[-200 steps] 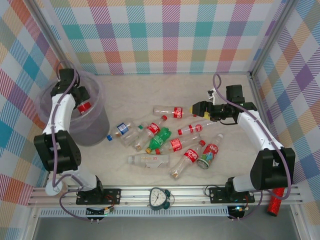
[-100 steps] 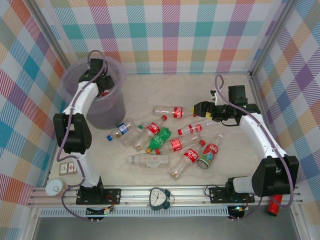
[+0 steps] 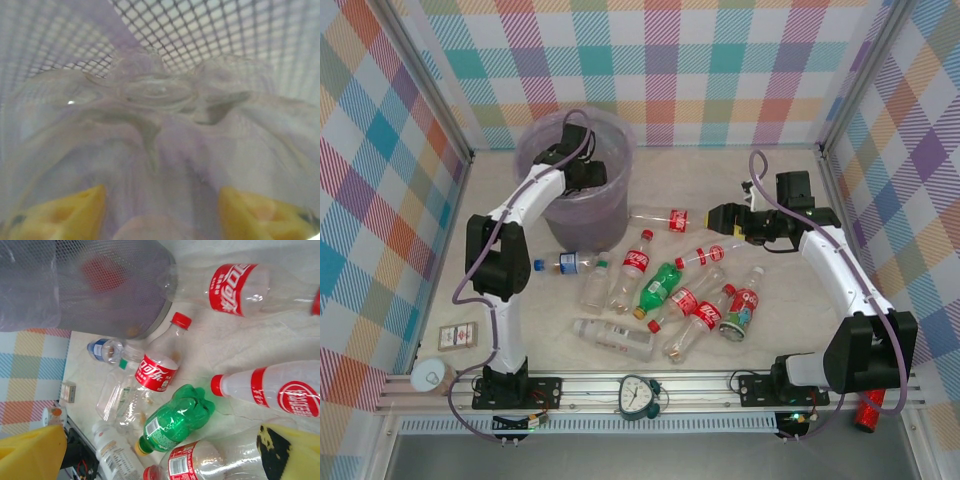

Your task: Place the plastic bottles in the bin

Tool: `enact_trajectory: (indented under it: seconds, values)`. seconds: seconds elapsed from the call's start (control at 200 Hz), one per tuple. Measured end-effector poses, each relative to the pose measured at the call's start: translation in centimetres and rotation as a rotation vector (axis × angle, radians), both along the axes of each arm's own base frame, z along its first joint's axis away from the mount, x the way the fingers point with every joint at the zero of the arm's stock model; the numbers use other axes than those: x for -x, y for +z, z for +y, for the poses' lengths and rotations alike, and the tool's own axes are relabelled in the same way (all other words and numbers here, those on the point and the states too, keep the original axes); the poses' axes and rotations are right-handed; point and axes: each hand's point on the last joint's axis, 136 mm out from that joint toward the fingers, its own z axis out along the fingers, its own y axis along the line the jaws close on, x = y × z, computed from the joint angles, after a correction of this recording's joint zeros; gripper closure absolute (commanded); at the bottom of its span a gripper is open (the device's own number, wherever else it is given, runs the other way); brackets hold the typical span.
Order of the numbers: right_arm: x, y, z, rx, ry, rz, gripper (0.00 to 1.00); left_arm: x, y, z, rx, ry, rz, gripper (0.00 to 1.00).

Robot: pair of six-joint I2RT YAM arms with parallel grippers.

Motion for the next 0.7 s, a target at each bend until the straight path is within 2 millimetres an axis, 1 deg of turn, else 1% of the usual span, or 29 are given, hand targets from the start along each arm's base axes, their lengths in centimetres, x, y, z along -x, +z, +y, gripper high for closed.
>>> enact_trajectory:
  seconds: [0.09, 0.16, 0.23, 0.305, 0.435, 0.52, 0.59, 0.7]
  values:
    - [-0.2, -0.5, -0.5, 0.026, -0.034, 0.019, 0.03, -0.1, -0.4, -0.4, 0.012, -0.009, 0.009, 1.00]
    - [-0.4, -0.7, -0.9, 0.041, -0.065, 0.031, 0.03, -0.3, -0.6, -0.6, 0.017, -0.007, 0.012, 0.89]
    - [-0.7, -1.0, -1.6, 0.056, -0.106, 0.046, 0.02, -0.4, -0.8, -0.6, 0.017, -0.007, 0.012, 0.73]
    - [-0.9, -1.5, -2.9, 0.091, -0.174, 0.073, 0.02, -0.4, -0.8, -0.6, 0.017, -0.008, 0.012, 0.57]
    - [-0.6, -1.8, -5.1, 0.151, -0.274, 0.101, 0.02, -0.5, -0.5, -0.6, 0.008, -0.018, 0.009, 0.40]
    - [-0.2, -1.6, -5.9, 0.178, -0.311, 0.102, 0.02, -0.5, 0.2, -0.6, 0.002, -0.026, 0.005, 0.32]
    - [0.2, -1.7, -6.4, 0.192, -0.339, 0.121, 0.03, -0.4, 1.1, -0.6, -0.008, -0.035, -0.001, 0.27]
    - [1.4, -2.9, -7.1, 0.222, -0.382, 0.192, 0.03, -0.4, 3.8, -0.3, -0.024, -0.048, -0.041, 0.20]
